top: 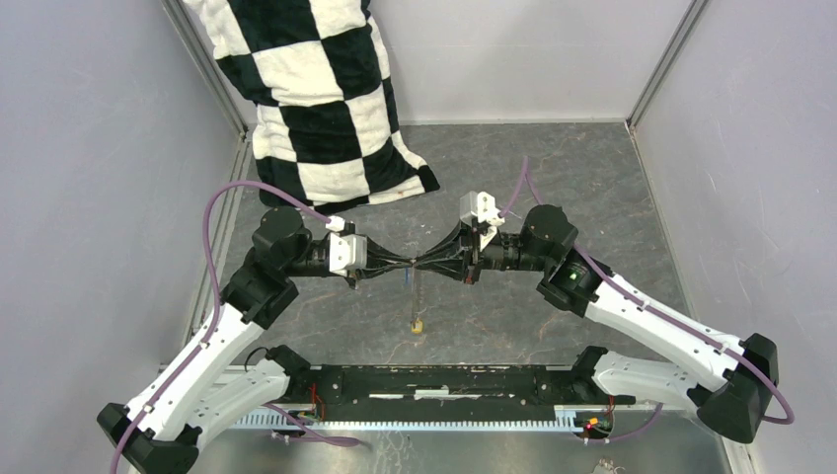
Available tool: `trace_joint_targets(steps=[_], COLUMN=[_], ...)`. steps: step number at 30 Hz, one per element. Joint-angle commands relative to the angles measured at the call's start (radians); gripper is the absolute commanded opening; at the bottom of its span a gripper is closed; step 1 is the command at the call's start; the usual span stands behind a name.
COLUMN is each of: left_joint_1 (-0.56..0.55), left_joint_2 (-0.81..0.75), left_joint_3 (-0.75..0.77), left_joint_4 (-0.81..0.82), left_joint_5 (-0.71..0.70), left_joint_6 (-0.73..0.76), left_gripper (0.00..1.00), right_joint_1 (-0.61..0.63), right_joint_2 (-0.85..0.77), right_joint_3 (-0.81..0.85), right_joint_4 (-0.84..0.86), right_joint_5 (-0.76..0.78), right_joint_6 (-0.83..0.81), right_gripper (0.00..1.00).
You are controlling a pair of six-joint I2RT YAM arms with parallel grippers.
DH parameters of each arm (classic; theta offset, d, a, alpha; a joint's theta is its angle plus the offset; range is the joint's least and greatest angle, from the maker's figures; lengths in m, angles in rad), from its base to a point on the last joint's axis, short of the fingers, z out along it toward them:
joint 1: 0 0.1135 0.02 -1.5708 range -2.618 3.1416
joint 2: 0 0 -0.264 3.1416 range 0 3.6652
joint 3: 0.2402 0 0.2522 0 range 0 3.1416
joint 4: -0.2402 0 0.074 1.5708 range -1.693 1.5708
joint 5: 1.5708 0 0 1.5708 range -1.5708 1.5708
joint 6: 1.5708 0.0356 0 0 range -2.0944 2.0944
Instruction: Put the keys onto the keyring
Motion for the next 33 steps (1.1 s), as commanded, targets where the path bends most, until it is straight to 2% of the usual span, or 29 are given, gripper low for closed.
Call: trace_joint_targets(steps=[1,3,5,7,8,10,13,23,33], left_joint_1=[-0.002,-0.002,-0.003,-0.003,-0.003,-0.002,-0.003,-0.004,-0.010], left_joint_2=[0.004,0.008,0.017,0.026,0.032,0.049,0.076,0.166,0.189], left_joint_3=[0.033,0.044,0.062,0.086,0.099,0.132,0.184,0.299,0.320], left_joint_4=[-0.017,-0.049,-0.094,-0.144,-0.167,-0.214,-0.292,-0.463,-0.477], left_joint_5=[-0.036,-0.031,-0.019,-0.010,-0.010,-0.013,-0.023,-0.076,-0.080], left_joint_6=[-0.029,-0.013,0.024,0.067,0.082,0.112,0.170,0.309,0.334], left_gripper=[0.02,0.02,0.02,0.02,0.02,0.02,0.02,0.02,0.02], right_joint_1=[-0.001,-0.003,-0.005,-0.005,-0.005,-0.005,-0.003,0.014,0.014], right_joint_2=[-0.004,0.011,0.039,0.075,0.100,0.137,0.171,0.216,0.246], right_joint_3=[0.137,0.217,0.295,0.370,0.409,0.469,0.511,0.546,0.576], right_joint_4=[-0.109,-0.262,-0.421,-0.540,-0.594,-0.703,-0.767,-0.772,-0.785], right_joint_5=[0.008,0.018,0.023,0.024,0.023,0.010,0.018,0.061,0.051], right_joint_6=[-0.104,-0.190,-0.260,-0.301,-0.321,-0.374,-0.403,-0.425,-0.430], right_gripper=[0.19,0.33,0.40,0.56,0.58,0.56,0.52,0.38,0.31])
